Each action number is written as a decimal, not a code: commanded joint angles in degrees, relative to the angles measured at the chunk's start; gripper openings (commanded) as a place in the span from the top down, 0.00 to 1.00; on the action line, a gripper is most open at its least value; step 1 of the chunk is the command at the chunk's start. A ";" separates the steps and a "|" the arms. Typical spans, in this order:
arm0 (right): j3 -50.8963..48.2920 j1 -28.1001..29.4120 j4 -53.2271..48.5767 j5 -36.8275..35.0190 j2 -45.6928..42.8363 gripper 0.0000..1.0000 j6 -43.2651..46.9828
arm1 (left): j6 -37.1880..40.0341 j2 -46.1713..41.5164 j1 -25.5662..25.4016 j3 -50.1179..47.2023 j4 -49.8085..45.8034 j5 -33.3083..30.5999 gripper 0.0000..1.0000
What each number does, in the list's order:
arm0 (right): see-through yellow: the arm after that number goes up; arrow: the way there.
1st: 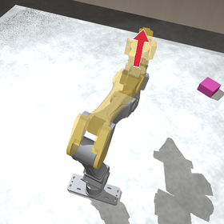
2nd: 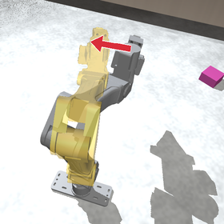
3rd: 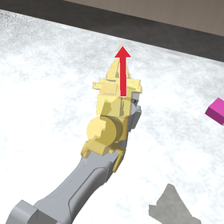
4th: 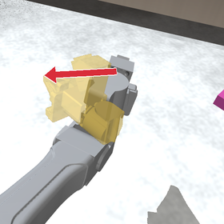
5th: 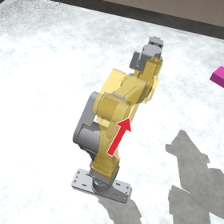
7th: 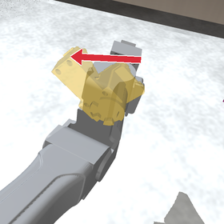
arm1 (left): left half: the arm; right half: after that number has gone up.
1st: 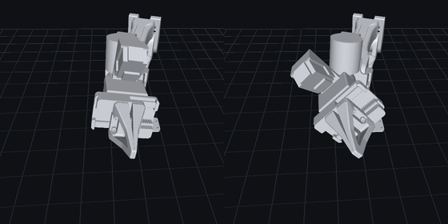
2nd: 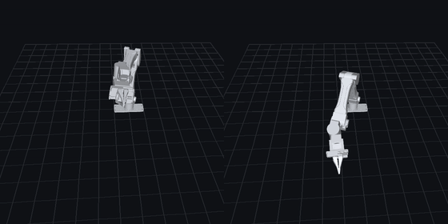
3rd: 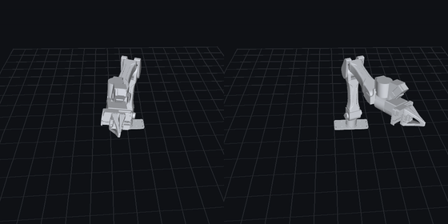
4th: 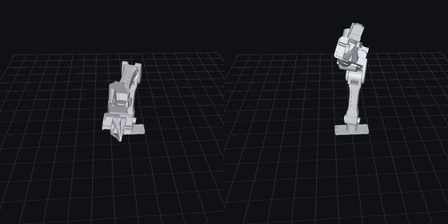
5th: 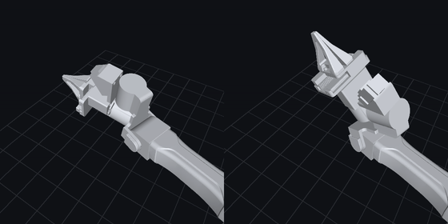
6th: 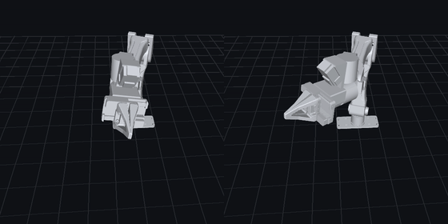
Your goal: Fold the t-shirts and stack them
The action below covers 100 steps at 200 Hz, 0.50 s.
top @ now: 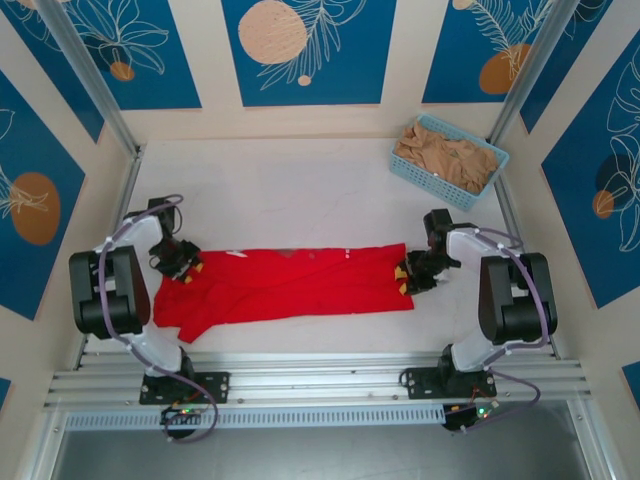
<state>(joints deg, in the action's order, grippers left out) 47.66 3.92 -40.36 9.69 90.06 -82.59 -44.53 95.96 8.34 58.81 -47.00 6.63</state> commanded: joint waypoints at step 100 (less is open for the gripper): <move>6.59 -0.85 -9.26 -8.47 -2.83 1.00 10.97 | -0.03 5.55 1.78 2.60 0.61 -3.49 0.90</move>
<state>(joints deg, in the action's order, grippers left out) 55.79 3.60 -45.41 3.77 88.16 -74.26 -44.62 100.05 9.15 60.47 -47.24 5.10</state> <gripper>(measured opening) 0.050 0.107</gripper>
